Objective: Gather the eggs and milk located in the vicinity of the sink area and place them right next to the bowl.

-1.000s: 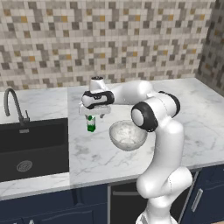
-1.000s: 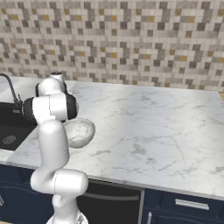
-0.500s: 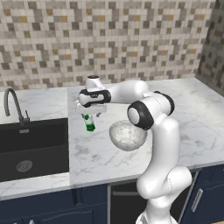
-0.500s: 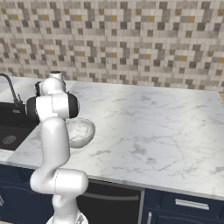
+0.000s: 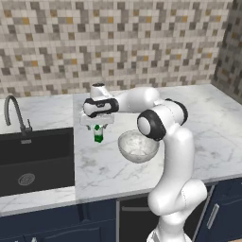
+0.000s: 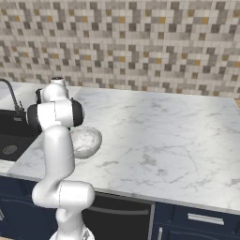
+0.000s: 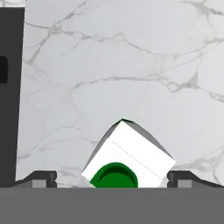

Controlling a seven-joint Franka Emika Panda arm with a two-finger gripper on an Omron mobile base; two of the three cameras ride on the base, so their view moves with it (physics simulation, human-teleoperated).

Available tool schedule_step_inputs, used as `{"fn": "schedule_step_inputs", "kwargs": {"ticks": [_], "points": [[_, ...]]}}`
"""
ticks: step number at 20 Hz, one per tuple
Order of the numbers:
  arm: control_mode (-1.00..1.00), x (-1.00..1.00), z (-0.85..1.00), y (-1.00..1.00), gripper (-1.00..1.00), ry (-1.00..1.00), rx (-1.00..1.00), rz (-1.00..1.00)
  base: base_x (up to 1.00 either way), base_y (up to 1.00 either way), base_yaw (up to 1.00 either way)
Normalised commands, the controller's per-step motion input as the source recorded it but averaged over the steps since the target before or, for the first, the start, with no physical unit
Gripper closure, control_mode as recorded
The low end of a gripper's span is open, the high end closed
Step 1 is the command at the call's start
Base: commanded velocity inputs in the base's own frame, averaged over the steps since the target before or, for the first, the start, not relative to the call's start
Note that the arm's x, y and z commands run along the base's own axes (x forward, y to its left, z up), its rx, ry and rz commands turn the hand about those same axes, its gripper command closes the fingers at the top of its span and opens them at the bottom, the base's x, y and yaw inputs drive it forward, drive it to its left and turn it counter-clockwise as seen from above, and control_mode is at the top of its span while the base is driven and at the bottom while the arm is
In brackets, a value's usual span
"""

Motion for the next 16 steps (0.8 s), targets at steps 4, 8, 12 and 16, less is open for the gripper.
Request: {"fn": "schedule_step_inputs", "kwargs": {"ticks": [4,8,12,16], "points": [[-1.0,0.0,-0.08,-0.09,-1.0,0.0,0.0,0.0,0.0,0.0,0.0],[-1.0,0.0,-0.14,-0.19,-1.0,0.0,0.0,0.0,0.0,0.0,0.0],[-1.0,0.0,-0.06,-0.06,-1.0,0.0,0.0,0.0,0.0,0.0,0.0],[-1.0,0.0,0.0,0.0,-1.0,0.0,0.0,0.0,0.0,0.0,0.0]]}}
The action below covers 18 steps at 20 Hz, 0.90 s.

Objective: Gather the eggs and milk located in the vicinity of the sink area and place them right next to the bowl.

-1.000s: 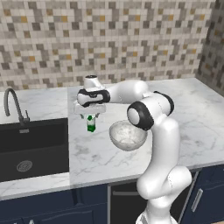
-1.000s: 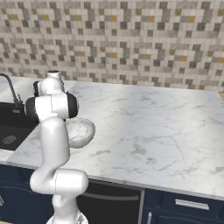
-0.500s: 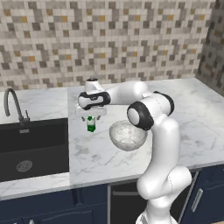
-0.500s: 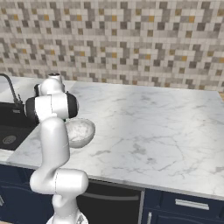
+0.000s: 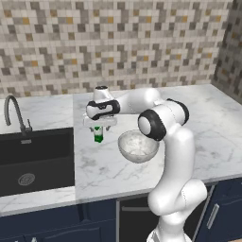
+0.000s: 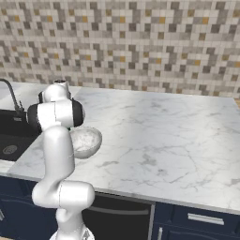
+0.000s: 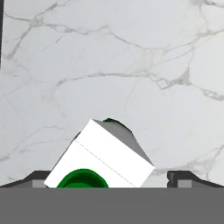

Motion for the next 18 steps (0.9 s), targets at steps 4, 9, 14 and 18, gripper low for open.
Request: {"fn": "schedule_step_inputs", "kwargs": {"ticks": [4,9,14,18], "points": [[-1.0,0.0,0.0,0.0,1.0,0.0,0.0,0.0,0.0,0.0,0.0],[-1.0,0.0,0.0,0.0,1.0,0.0,0.0,0.0,0.0,0.0,0.0],[-1.0,-0.47,0.33,-0.23,1.0,-0.05,-0.05,0.01,0.0,0.0,0.0],[-1.0,-0.51,0.94,-0.53,1.0,-0.09,0.0,0.0,0.0,0.0,0.0]]}}
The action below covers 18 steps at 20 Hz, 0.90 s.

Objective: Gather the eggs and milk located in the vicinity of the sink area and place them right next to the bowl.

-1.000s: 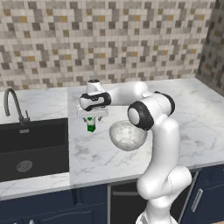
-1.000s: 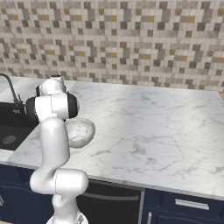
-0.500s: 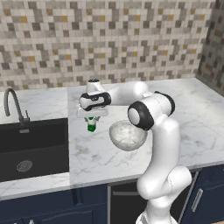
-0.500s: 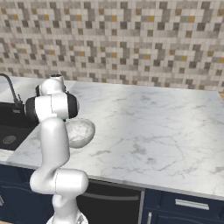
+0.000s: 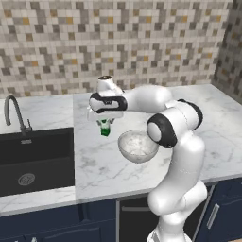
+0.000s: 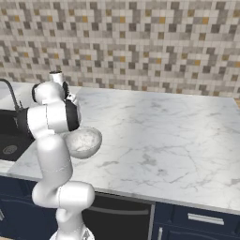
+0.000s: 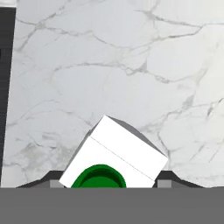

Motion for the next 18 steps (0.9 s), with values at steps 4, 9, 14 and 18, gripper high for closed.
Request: {"fn": "schedule_step_inputs", "kwargs": {"ticks": [4,9,14,18], "points": [[-1.0,-0.55,0.98,-0.73,1.0,-0.08,0.0,0.0,0.0,0.0,0.0],[-1.0,-0.75,0.84,-0.93,1.0,-0.11,0.01,0.0,0.0,0.0,0.0],[-1.0,-0.58,0.62,-1.0,1.0,-0.11,0.07,0.0,0.0,0.0,0.0],[-1.0,-0.86,0.1,-1.0,1.0,-0.01,0.12,0.0,0.0,0.0,0.0]]}}
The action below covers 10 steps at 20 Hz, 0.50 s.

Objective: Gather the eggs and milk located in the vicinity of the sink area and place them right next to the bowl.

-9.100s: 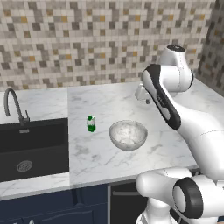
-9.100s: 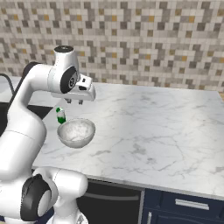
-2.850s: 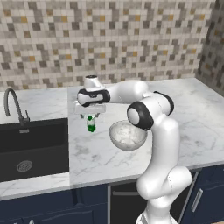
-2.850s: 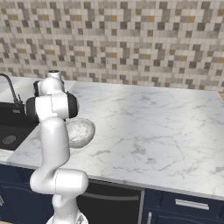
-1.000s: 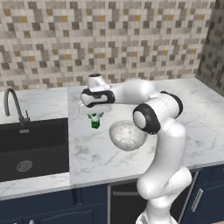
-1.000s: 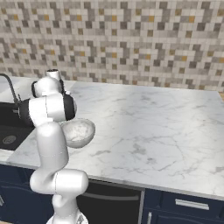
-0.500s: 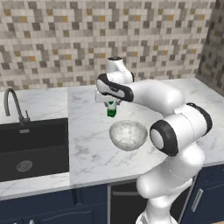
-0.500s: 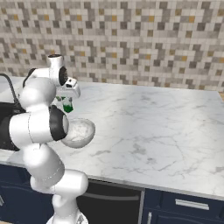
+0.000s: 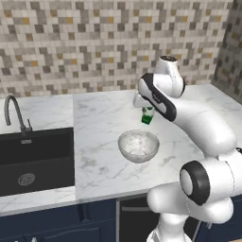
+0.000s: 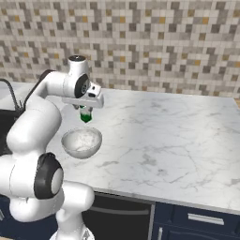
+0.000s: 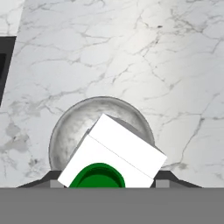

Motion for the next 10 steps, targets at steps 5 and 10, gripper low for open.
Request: {"fn": "schedule_step_inputs", "kwargs": {"ticks": [5,10], "points": [[-1.0,-0.41,-0.17,-1.0,1.0,0.0,0.07,0.0,0.0,0.0,0.0],[-1.0,0.08,-0.26,-0.87,1.0,0.03,0.0,-0.01,0.0,0.0,0.0]]}}
